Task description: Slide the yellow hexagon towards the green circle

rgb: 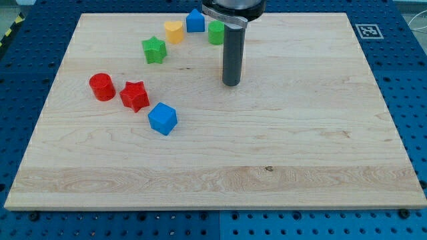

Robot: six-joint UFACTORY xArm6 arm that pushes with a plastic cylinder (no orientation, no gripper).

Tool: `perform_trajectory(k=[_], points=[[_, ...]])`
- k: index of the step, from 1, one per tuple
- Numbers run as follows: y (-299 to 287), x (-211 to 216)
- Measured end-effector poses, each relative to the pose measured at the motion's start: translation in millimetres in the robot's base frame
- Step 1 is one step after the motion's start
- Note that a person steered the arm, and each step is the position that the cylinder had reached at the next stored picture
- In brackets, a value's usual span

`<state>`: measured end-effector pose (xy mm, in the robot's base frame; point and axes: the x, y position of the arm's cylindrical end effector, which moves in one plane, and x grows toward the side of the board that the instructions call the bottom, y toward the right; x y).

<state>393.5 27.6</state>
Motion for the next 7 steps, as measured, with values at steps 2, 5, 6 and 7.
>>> perform_trajectory(k=[2,5,6,7], points=[[0.0,-23.4],[-20.2,-34.8],[-13.2,-39.7],[2.5,-39.7]])
